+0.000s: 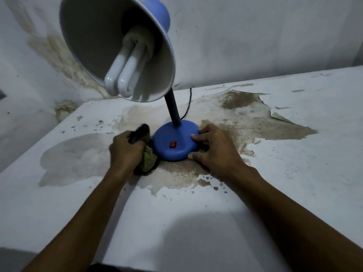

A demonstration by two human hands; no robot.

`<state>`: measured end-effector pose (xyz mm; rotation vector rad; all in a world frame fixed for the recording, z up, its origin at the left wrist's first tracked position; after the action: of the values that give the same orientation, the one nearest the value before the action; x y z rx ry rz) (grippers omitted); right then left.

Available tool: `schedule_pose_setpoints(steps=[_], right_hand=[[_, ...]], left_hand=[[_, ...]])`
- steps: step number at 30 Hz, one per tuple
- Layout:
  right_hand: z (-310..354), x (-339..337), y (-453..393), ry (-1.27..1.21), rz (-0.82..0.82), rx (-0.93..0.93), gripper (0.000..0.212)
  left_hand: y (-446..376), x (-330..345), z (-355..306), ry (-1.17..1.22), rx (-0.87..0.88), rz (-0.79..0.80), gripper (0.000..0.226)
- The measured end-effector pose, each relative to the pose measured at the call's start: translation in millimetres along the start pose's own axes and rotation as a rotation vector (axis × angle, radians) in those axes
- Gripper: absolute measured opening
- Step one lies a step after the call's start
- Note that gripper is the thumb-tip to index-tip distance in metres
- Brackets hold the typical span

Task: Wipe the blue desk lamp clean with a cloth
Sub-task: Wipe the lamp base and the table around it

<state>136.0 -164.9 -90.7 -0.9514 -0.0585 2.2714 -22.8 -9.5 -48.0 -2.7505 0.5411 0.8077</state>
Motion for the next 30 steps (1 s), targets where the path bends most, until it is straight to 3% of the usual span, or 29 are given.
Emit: schedule_pose_setpoints(steps=[3,10,11,14,17,21,23,25,26,27,29,30], right_hand=[[1.1,1.1,0.1,0.011,-0.008,0.002,0.065],[-2.3,3.2,-3.6,0.045,-0.032,0.016,0.063],[-3.1,5.6,-4.8,0.048,-0.027,0.02,0.056],[-3.0,2.5,-1.8,0.079,-0.084,0.006,0.01],[-7.0,-4.4,-2.2,-0.016,-0.02,-0.072,0.026],[-1.7,-19.9,-1.2,-0.07,0.075,-0.065,0.029],[5.5,-30.3,-2.8,-0.045,-0.042,-0.036,0.034],[16.2,-43.8,-2.2,-0.082,-0.216,0.029,0.024],[22.1,-47.2,-1.2,-0.156,-0.224,0.06,0.023],[28.7,-47.5,0.5,-0.245,-0.164,0.107,0.039],[36.1,-42.2,4.1,-0.42,0.004,0.206,0.069],[36.6,-41.3,6.2,-0.497,0.039,0.236,0.072]], left_hand=[[17.5,18.1,-1.9,-0.142,0.072,0.004,0.018],[74.9,24.9,-12.8,-0.201,0.152,0.011,0.031],[85.4,30.6,-17.8,-0.17,0.186,0.04,0.031],[107.5,56.9,-35.6,-0.043,0.291,0.181,0.028],[106.1,75.2,-45.8,0.057,0.311,0.248,0.025],[96.8,69.7,-36.5,0.235,0.272,0.205,0.024],[92.8,63.3,-33.5,0.304,0.217,0.135,0.022],[87.4,58.5,-37.7,0.345,0.168,0.083,0.017],[83.7,58.1,-41.6,0.401,0.13,0.113,0.015],[80.0,59.9,-47.4,0.515,0.069,0.216,0.013],[79.5,65.1,-63.1,0.912,-0.07,0.577,0.032],[78.9,64.4,-69.1,1.048,-0.113,0.707,0.043]])
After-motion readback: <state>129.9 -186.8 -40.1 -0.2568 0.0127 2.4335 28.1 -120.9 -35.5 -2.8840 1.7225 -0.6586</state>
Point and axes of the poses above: each hand's wrist, its own y-axis away from the middle knuckle, its own x-axis out of the palm, z = x × y, the point moved 2 cm from there along -y, towards the middle knuckle, and after that the axes turned 6 degrees about z, right-handed, at the moved point
